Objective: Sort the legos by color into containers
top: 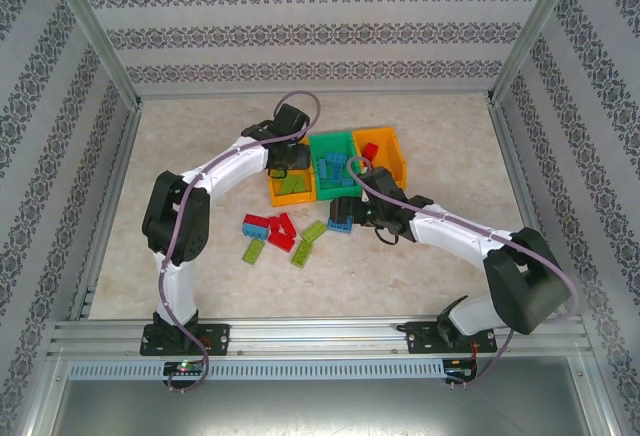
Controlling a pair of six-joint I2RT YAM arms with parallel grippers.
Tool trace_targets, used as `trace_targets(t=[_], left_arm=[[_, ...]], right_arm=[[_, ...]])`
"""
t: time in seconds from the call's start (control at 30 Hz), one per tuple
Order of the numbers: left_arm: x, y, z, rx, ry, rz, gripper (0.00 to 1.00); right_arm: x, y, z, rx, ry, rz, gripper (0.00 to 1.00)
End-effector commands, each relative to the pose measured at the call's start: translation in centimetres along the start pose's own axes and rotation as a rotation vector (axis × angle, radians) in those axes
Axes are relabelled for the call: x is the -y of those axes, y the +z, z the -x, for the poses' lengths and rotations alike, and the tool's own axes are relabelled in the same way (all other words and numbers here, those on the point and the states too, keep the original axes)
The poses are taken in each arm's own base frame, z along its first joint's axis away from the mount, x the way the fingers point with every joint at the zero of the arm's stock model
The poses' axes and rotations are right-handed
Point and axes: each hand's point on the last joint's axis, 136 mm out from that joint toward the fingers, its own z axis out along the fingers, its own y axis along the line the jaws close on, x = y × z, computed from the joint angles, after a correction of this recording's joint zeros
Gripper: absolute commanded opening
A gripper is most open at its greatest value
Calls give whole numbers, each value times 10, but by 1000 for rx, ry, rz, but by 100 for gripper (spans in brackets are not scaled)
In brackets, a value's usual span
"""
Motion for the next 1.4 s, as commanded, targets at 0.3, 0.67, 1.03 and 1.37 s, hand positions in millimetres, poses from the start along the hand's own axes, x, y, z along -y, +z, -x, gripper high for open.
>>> trace_targets(t=[0.3,0.67,1.03,1.37], left_arm=[[-7,-25,1,12,-66,-5,90],[-24,-58,-10,66,-48,9,100],[-32,-69,-23,81,-46,4,100],[-36,-73,-27,89,-47,8,100]], right_arm=[[2,25,-13,-58,65,-105,95],[26,42,-26,-135,95,-208,81],[54,10,-51,-167,90,-262,70],[38,-13,-46,-136,160,-224,86]])
